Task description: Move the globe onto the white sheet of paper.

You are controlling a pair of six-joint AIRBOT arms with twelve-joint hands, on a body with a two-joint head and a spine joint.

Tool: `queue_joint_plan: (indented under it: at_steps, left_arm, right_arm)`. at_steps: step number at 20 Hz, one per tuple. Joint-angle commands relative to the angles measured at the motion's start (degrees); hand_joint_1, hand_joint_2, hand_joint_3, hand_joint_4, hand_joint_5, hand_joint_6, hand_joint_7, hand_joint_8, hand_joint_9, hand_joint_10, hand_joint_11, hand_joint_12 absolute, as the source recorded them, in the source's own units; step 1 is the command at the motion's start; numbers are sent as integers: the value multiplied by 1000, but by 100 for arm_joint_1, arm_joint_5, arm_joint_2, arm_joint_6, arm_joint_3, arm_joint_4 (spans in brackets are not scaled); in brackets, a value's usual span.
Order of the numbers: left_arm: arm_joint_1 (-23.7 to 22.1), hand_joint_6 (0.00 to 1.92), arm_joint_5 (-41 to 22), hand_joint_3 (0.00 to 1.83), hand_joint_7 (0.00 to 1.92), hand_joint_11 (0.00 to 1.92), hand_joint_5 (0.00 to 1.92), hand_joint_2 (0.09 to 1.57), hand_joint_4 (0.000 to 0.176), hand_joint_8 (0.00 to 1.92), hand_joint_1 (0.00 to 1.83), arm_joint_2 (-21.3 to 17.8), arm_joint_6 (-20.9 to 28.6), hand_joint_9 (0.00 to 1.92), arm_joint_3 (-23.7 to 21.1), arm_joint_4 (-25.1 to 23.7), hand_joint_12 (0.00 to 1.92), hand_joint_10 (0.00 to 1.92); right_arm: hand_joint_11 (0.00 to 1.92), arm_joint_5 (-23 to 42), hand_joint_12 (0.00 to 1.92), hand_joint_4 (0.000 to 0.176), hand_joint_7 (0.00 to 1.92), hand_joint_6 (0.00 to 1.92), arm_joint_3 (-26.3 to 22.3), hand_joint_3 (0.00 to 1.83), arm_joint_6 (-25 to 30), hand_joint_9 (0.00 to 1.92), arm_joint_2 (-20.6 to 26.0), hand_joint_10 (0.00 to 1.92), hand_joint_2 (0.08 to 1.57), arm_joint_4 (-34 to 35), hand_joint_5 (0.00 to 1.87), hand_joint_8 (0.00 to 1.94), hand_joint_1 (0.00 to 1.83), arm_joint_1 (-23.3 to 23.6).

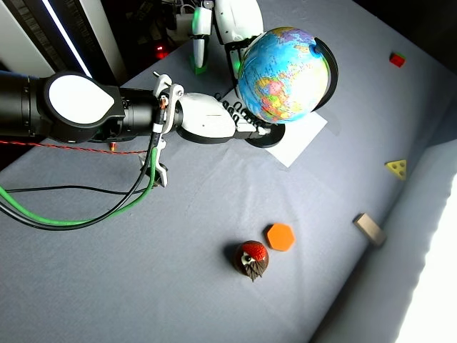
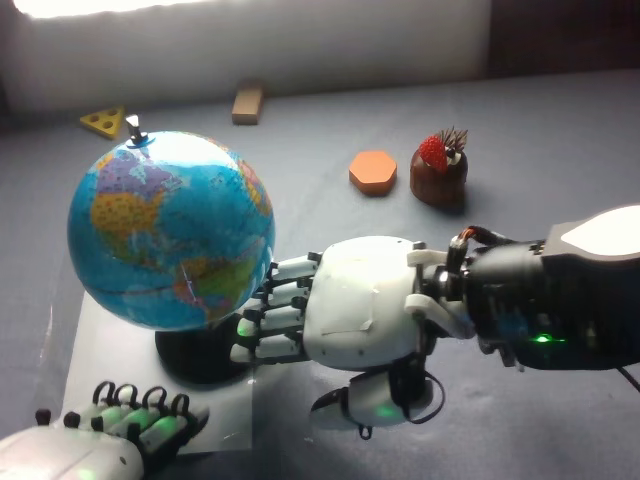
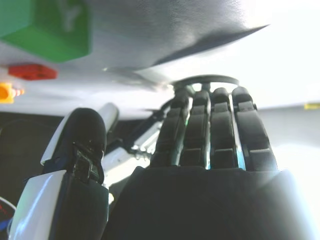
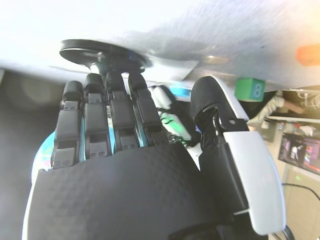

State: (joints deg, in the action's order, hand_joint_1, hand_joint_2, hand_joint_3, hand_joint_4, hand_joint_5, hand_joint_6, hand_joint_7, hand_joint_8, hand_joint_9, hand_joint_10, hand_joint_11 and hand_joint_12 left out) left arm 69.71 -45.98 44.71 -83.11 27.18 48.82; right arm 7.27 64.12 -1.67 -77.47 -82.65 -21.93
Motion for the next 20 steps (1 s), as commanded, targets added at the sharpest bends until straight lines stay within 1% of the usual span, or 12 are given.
queue_joint_plan:
  at_steps: [1,2,6,7,9,12,13,14,15,16,18,20]
  left_arm:
    - [-89,0,-273,6,0,0,0,1258,0,0,0,-39,-52,0,-33,-80,0,0]
    - [-177,0,-230,6,0,0,0,1258,0,0,0,-66,-133,0,-95,38,0,0]
    - [-649,0,-108,6,0,0,0,1259,0,0,0,-147,-707,0,-370,998,0,0]
    - [-845,0,-54,5,0,0,0,1259,0,0,0,-172,-1044,0,-463,1370,0,0]
    - [-1147,0,12,5,0,0,0,1259,0,0,0,-193,-1567,0,-592,2001,0,0]
    - [-1824,0,-363,5,0,0,0,1259,0,0,0,-81,-2552,0,-909,3180,0,0]
    - [-2008,0,-493,5,0,0,0,1259,0,0,0,-48,-2827,0,-970,3511,0,0]
    - [-2323,0,-767,5,0,0,0,1259,0,0,0,31,-3275,0,-1090,4005,0,0]
    - [-2619,0,-996,4,0,0,0,1258,0,0,0,126,-3561,0,-1176,4343,0,0]
    - [-2841,8,-1206,5,0,0,20,1260,0,0,0,234,-3749,0,-1237,4563,0,0]
    - [-3289,20,-1545,3,93,0,100,1262,0,7,0,506,-4126,59,-1306,4954,0,12]
    - [-3747,26,-1953,1,254,49,202,1263,0,9,0,824,-4431,194,-1365,5388,43,31]
  right_arm:
    - [0,160,90,0,126,5,-58,0,109,110,90,5,1392,63,144,2,0,98]
    - [0,161,90,0,126,5,-130,0,221,110,196,5,1392,62,144,2,0,90]
    - [0,-36,91,0,124,3,-710,0,554,112,917,5,1392,62,141,1,0,-50]
    - [0,-176,92,0,124,3,-978,0,749,112,1249,5,1392,63,141,1,0,-102]
    - [0,-444,120,0,119,2,-1354,0,872,106,1658,2,1392,64,140,0,0,-140]
    - [0,-1678,123,0,110,0,-2065,0,974,110,2209,3,1392,66,134,0,0,-55]
    - [0,-1863,123,0,117,0,-2190,0,1048,113,2287,4,1392,67,134,3,0,-35]
    - [0,-2169,123,0,119,0,-2411,0,1157,118,2432,6,1373,68,134,3,0,1]
    - [0,-2428,123,0,125,3,-2636,0,1376,135,2572,13,1352,69,141,6,0,25]
    - [0,-2569,178,0,147,6,-2820,0,1544,166,2689,22,1335,70,153,9,0,41]
    - [0,-3374,853,0,356,28,-3247,0,1941,363,2851,72,1319,72,268,24,0,115]
    - [0,-4346,1207,0,560,73,-3651,0,2188,536,2916,136,1315,74,409,72,0,185]
